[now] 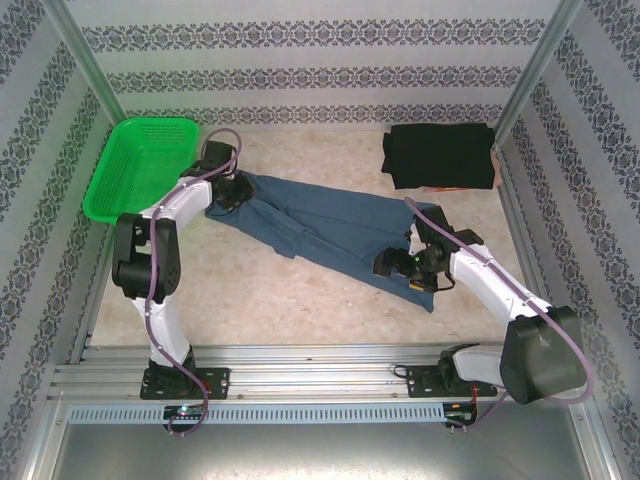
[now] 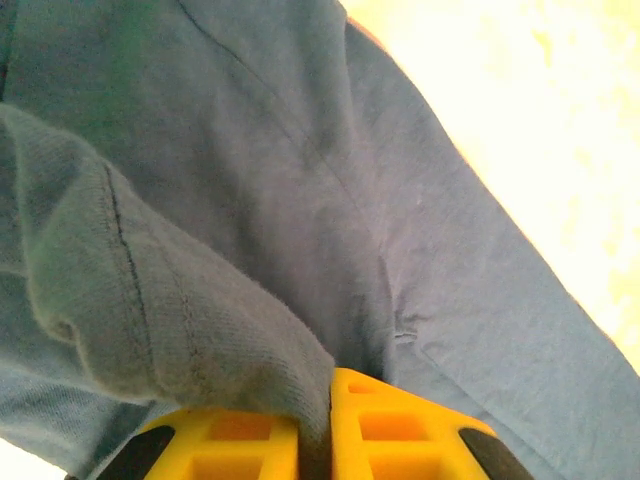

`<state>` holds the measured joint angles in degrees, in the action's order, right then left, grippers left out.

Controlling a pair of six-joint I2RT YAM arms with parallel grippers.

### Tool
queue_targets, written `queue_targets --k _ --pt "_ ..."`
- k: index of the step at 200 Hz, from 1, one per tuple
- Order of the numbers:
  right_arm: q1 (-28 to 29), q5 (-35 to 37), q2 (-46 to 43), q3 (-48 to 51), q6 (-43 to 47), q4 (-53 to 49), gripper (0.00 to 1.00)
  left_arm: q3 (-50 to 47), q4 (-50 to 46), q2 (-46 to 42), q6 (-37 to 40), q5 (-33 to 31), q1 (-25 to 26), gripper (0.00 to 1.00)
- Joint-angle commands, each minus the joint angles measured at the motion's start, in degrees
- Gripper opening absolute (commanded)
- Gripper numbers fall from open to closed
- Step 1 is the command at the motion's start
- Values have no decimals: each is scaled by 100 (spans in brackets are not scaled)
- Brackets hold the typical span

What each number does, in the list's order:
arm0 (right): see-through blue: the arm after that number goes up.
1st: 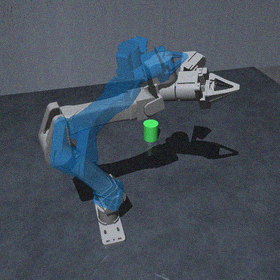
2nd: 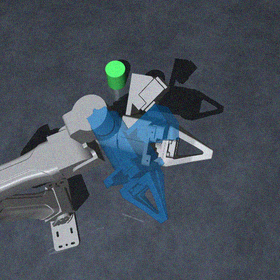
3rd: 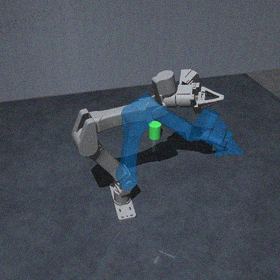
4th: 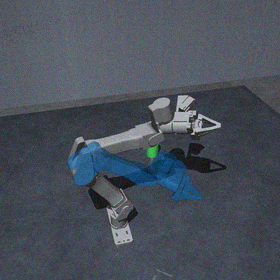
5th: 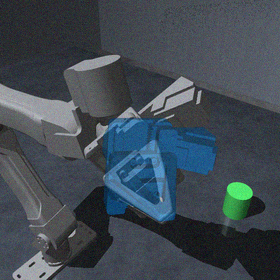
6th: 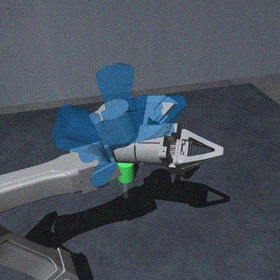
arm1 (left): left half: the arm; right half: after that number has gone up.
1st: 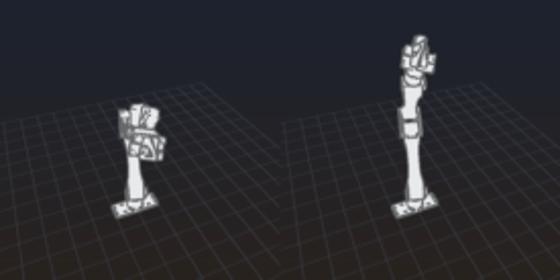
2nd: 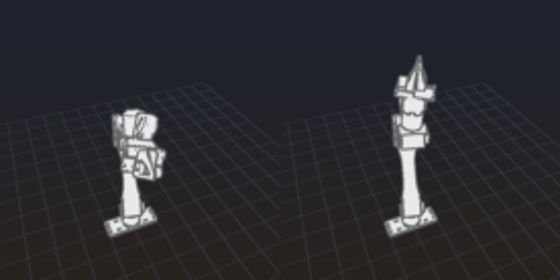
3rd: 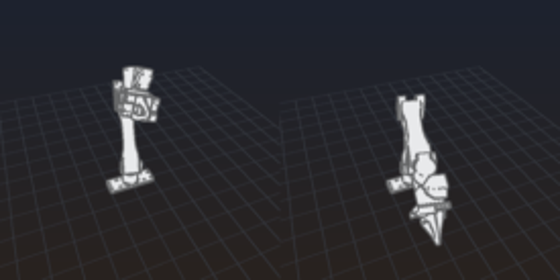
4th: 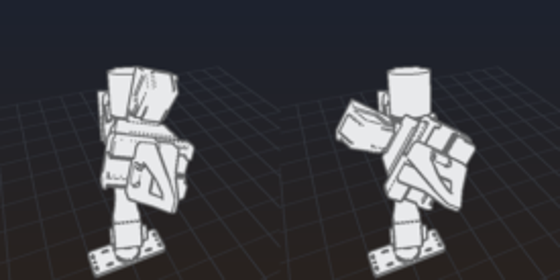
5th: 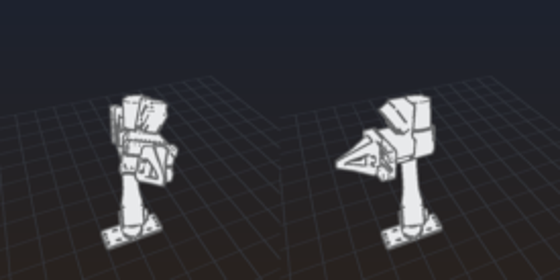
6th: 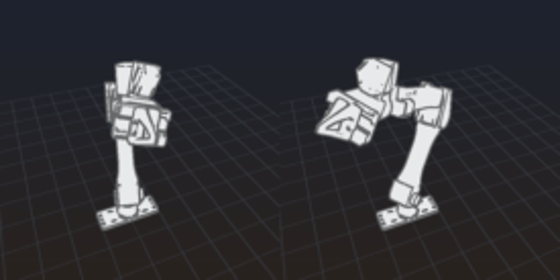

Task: Fold and stack the t-shirts

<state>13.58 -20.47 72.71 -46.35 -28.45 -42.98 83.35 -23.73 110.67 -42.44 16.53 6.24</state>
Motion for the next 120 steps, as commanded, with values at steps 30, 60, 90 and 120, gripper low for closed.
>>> queue_targets --k 30,60,90,120 --pt "-87 -62 59 137 109 62 98 261 249 363 -45 133 -64 26" --pt "-86 -62 51 157 107 62 98 385 522 424 -182 311 -73 48" --pt "-97 -45 -10 95 124 -15 98 -128 522 -477 -400 376 -18 65" --pt "-126 -77 -90 152 98 58 98 -1304 182 -1724 -445 193 -46 69"
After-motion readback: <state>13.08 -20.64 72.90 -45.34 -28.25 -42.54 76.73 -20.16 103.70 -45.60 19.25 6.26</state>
